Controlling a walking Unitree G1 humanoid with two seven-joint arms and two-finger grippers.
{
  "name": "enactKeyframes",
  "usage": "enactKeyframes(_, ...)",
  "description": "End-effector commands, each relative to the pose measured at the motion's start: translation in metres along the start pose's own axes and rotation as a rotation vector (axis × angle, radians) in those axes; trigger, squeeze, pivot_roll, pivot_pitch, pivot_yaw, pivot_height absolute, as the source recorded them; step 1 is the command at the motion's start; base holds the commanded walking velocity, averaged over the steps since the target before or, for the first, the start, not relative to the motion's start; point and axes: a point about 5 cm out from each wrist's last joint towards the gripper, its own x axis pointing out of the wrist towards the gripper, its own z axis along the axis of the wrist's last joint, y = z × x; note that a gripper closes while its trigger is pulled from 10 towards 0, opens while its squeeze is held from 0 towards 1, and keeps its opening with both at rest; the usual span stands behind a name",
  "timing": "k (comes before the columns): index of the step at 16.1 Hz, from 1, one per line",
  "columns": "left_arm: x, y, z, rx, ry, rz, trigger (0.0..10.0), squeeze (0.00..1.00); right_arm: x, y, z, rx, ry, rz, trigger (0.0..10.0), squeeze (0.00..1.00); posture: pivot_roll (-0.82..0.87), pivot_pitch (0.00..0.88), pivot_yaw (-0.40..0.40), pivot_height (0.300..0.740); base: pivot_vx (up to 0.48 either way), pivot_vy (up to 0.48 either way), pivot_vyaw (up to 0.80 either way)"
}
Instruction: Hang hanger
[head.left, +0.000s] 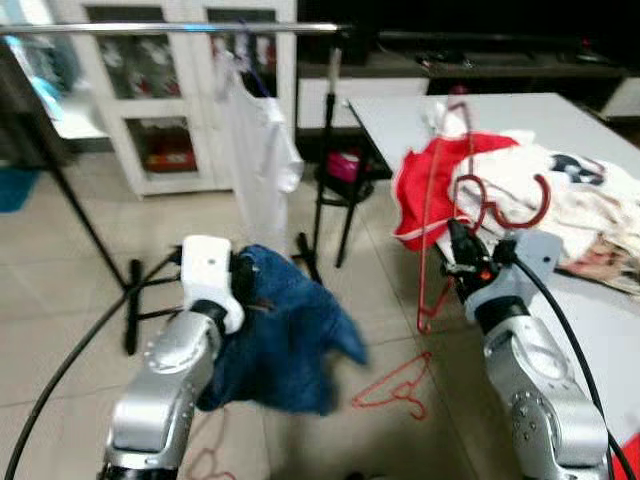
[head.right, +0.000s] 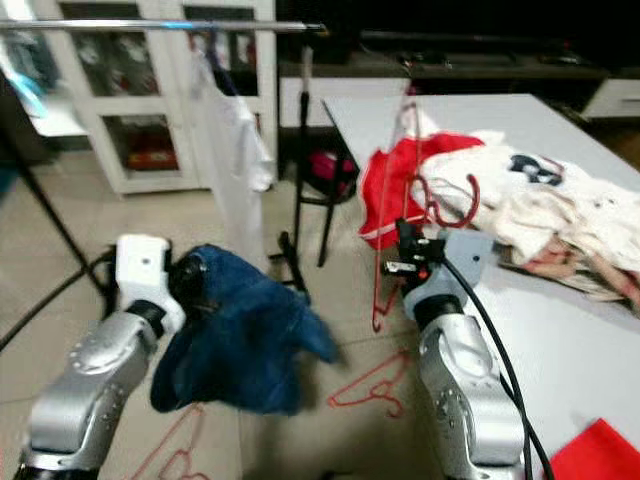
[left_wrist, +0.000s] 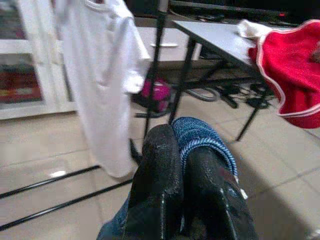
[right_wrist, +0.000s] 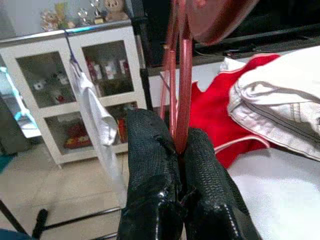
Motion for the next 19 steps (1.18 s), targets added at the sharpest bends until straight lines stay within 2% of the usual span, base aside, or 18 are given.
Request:
enactKeyframes(1, 0.0050, -0.0082, 0.0086, 0.004, -0.028, -0.051, 10.0, 0.00, 0.0000, -0.0067, 0.0067, -0.010, -0.017, -0.022, 10.0, 0.00, -0.07, 0.000, -0.001, 0.740, 0.000, 0.000, -0.80)
enactKeyframes(7, 0.0128, -0.0114, 0.0115, 0.015, -0.039, -0.064, 10.0, 0.00, -0.0037, -0.0094, 0.0101, -0.076, -0.033, -0.048, 10.0, 0.00, -0.09, 0.000, 0.010, 0.740, 0.000, 0.000, -0.80)
enactKeyframes(10, 0.0096, -0.0088, 0.0100, 0.007, -0.037, -0.047, 10.0, 0.00, -0.0036, -0.0085, 0.0098, -0.038, -0.044, -0.040, 10.0, 0.00, -0.08, 0.000, -0.003, 0.740, 0.000, 0.000, -0.80)
enactKeyframes(14, 0.0077, -0.0083, 0.0089, 0.005, -0.037, -0.039, 10.0, 0.00, -0.0043, -0.0073, 0.0093, -0.044, -0.049, -0.037, 10.0, 0.00, -0.08, 0.000, -0.005, 0.740, 0.000, 0.000, -0.80)
enactKeyframes(19, 0.0096, -0.0088, 0.0106, -0.003, -0.042, -0.042, 10.0, 0.00, -0.0058, -0.0109, 0.0040, -0.051, -0.002, -0.068, 10.0, 0.00, -0.08, 0.000, 0.005, 0.740, 0.000, 0.000, -0.80)
